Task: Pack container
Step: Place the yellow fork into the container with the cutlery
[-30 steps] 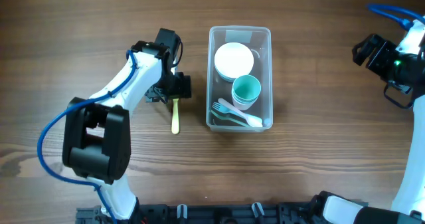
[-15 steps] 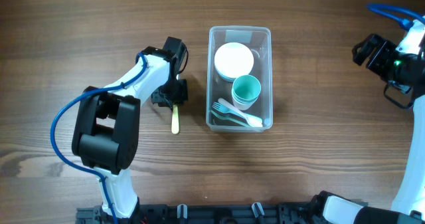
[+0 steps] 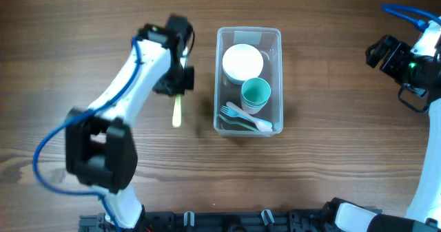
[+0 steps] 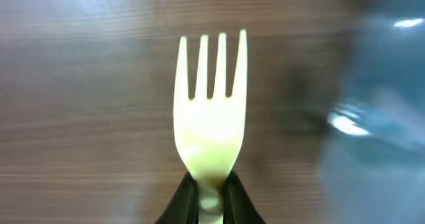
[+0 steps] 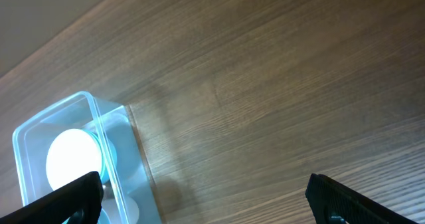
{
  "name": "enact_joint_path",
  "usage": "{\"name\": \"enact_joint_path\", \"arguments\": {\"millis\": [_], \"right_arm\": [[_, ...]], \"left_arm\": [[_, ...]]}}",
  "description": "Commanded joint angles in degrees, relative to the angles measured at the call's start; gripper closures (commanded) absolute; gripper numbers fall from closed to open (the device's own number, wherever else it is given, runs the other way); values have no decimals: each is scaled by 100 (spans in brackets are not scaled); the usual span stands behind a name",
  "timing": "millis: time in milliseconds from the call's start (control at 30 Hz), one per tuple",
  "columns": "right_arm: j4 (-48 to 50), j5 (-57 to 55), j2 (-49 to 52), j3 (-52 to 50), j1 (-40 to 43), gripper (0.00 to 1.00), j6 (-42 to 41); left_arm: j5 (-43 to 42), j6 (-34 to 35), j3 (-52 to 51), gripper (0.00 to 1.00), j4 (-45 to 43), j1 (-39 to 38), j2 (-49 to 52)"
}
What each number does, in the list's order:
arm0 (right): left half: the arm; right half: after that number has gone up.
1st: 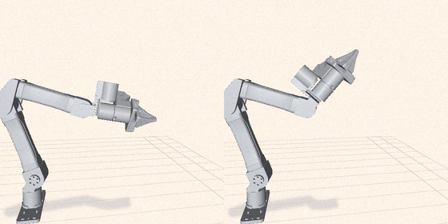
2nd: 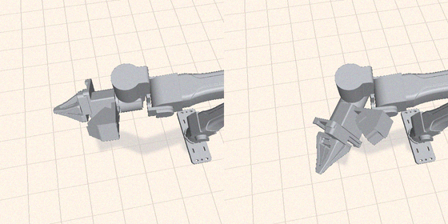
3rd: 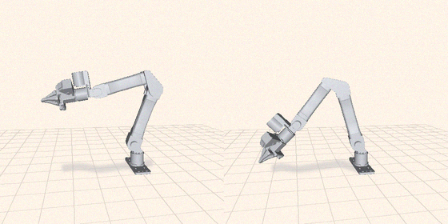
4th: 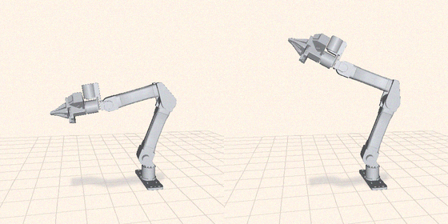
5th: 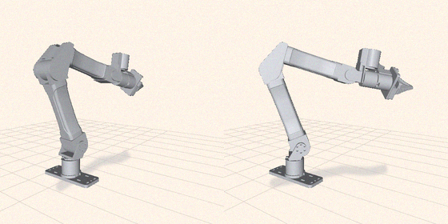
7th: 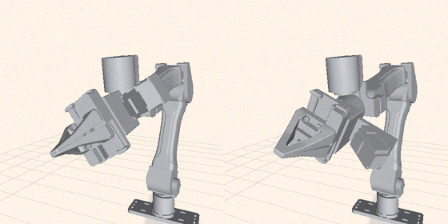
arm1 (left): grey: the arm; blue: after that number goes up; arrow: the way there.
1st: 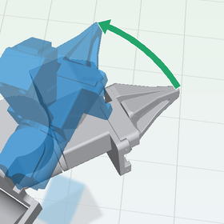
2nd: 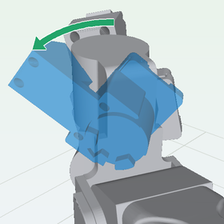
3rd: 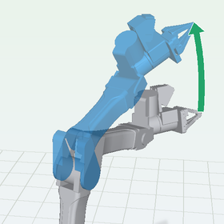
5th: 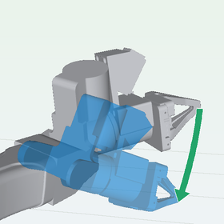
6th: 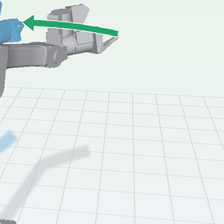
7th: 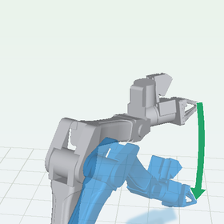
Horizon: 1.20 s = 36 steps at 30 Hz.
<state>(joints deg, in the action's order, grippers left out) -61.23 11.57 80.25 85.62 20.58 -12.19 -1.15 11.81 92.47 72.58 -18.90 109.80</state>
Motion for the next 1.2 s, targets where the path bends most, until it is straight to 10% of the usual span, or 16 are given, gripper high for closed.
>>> {"name": "enact_joint_path", "arguments": {"millis": [0,300,567,633,700,967,1167], "right_arm": [[20,13,22,-15,7,0,-68],[20,13,22,-15,7,0,-66],[20,13,22,-15,7,0,-66],[20,13,22,-15,7,0,-68],[20,13,22,-15,7,0,-66],[20,13,22,-15,7,0,-66],[20,13,22,-15,7,0,-68]], "left_arm": [[-26,-931,1064,96,210,-466,-859],[-544,-5302,1115,96,-258,-2555,-686],[-695,-5657,1093,89,-92,-2896,629],[-691,-5639,1095,60,-59,-2900,667],[-396,-5480,1106,0,-52,-2900,614],[428,-3401,1292,0,83,-2505,-1233],[664,-855,1292,0,444,-417,-2553]]}}
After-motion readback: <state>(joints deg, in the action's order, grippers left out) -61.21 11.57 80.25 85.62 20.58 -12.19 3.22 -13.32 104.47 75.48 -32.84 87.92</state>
